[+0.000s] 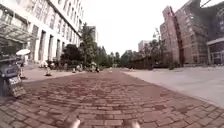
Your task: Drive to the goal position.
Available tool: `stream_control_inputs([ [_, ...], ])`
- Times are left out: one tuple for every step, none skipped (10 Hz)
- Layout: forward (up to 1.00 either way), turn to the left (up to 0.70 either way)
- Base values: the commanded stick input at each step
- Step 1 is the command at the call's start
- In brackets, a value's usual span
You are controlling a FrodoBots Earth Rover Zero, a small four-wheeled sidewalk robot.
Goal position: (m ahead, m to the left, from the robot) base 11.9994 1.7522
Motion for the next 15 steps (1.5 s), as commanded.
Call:
stream_control_inputs([
  [0.7,0.0],
  [0.7,0.0],
  [0.7,0.0],
  [0.7,0.0],
  [0.7,-0.05],
  [0.7,-0.08],
  [0.7,-0.05],
  [0.7,-0.04],
  [0.7,-0.04],
  [0.7,-0.04],
  [0.7,-0.04],
  [0.7,0.0],
  [0.7,0.0],
  [0.7,0.0],
  [0.7,0.0],
])
